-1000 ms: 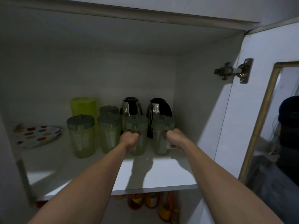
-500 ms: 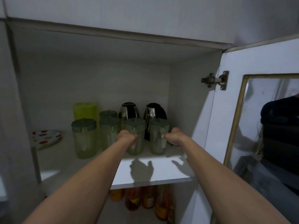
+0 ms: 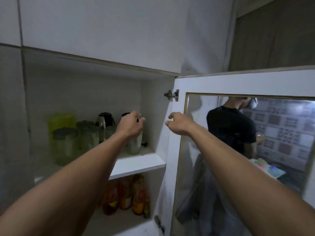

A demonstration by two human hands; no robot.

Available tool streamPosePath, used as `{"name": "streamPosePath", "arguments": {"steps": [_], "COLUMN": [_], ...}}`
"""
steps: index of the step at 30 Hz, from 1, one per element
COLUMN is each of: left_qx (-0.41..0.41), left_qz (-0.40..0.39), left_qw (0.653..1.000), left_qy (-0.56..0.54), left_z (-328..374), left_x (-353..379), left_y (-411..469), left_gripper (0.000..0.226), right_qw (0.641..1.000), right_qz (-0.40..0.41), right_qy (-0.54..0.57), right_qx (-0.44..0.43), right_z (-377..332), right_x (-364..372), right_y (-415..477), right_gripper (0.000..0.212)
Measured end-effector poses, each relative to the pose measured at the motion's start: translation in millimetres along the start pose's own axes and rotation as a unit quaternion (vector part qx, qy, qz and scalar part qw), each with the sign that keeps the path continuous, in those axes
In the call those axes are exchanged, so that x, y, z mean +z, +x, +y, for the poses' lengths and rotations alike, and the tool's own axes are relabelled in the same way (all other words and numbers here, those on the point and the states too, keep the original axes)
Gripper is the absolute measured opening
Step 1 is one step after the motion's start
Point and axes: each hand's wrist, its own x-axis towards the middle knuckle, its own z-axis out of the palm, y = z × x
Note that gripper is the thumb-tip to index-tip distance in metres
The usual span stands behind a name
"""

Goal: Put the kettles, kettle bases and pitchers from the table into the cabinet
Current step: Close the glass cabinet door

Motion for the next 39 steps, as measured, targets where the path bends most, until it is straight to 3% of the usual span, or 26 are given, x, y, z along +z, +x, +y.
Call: {"name": "streamPosePath", "arguments": {"steps": [8, 18, 23, 29, 34, 39], "left_qx": [0.092, 0.215, 0.246, 0.303, 0.278, 0.278], "left_qz": [-0.061, -0.065, -0.054, -0.043, -0.064, -0.029], "left_qw": [0.990, 0.962, 0.950, 0.947, 0.958, 0.956], "left_qy": [-0.085, -0.155, -0.186, -0.102, -0.036, -0.086], "left_z": [126, 301, 374, 432, 442, 434], "left_x": [20, 90, 116, 134, 138, 114], "left_y": [-35, -81, -93, -103, -105, -114], "left_gripper": [0.040, 0.043, 0.049, 0.048, 0.050, 0.045], "right_qw": [0.980, 0.887, 0.876, 0.930, 0.932, 0.937], "right_qz": [0.150, 0.354, 0.361, 0.250, 0.265, 0.314], "right_qy": [-0.125, -0.294, -0.311, -0.244, -0.233, -0.154], "right_qx": [0.032, 0.031, 0.070, 0.113, 0.078, 0.015], "right_z": [34, 116, 164, 208, 219, 202], "right_x": [-123, -239, -276, -302, -309, -321], "right_y": [-106, -201, -224, -227, -225, -233], "right_gripper": [0.044, 0.033, 0.042, 0.050, 0.043, 0.041]}}
